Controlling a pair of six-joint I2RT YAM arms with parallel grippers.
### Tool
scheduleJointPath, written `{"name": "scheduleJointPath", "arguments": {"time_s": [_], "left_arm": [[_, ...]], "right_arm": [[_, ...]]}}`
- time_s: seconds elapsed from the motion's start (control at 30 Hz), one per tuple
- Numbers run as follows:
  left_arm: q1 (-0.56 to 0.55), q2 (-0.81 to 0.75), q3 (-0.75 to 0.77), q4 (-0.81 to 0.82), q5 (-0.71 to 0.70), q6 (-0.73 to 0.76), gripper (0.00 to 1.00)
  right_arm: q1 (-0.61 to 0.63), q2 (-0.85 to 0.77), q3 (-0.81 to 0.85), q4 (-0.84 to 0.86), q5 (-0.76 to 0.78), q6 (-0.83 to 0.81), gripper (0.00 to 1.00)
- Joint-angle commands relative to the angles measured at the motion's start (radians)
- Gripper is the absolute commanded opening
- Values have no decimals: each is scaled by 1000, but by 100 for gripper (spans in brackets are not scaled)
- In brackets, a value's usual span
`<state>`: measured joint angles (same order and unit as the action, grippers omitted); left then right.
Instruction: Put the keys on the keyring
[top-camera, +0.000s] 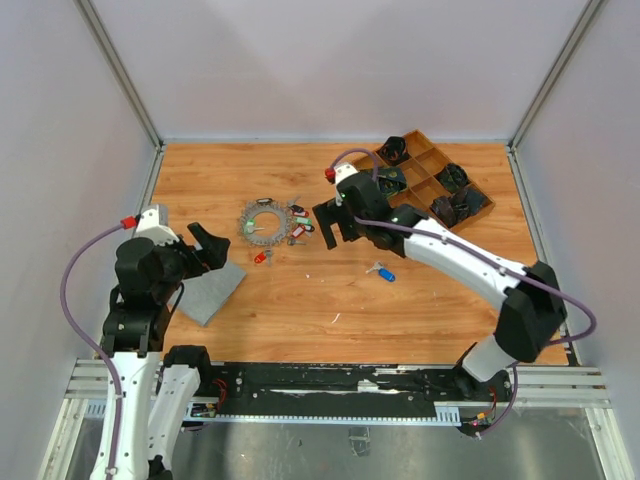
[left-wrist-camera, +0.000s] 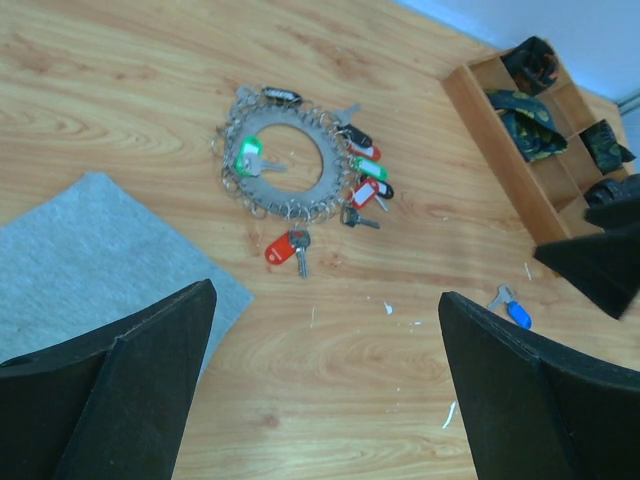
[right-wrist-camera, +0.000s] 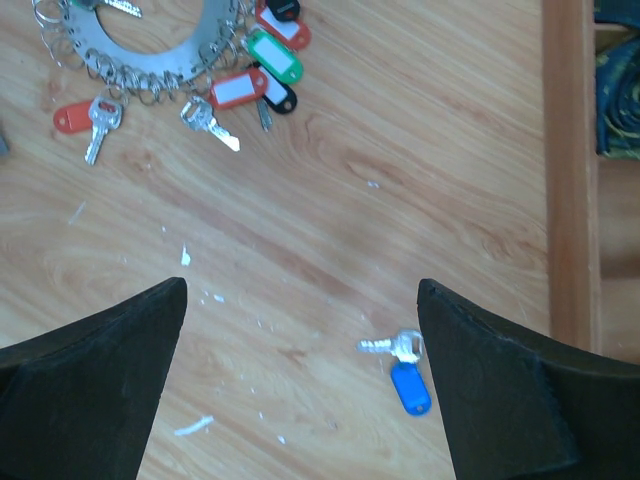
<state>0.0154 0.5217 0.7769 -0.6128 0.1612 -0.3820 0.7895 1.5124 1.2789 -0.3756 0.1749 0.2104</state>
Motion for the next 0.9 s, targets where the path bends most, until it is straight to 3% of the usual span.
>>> {"name": "scheduleJointPath", "arguments": {"time_s": [0.0, 0.17, 0.37, 0.53, 0.87], "left_arm": [[0, -26, 13, 108, 57, 35, 100], [0, -51, -38, 163, 10, 37, 100], [0, -78, -57, 170, -22, 28, 100], [0, -57, -59, 170, -19, 27, 100], [0, -43, -57, 164, -25, 22, 100]], "right_arm": [[-8, 138, 110, 46, -38, 36, 98], [-8, 295, 213, 68, -61, 47, 95], [-7, 456, 331, 97, -170, 29, 68], [15, 604, 451, 101, -291, -2, 54], [50, 794, 679, 12, -272, 30, 43]]}}
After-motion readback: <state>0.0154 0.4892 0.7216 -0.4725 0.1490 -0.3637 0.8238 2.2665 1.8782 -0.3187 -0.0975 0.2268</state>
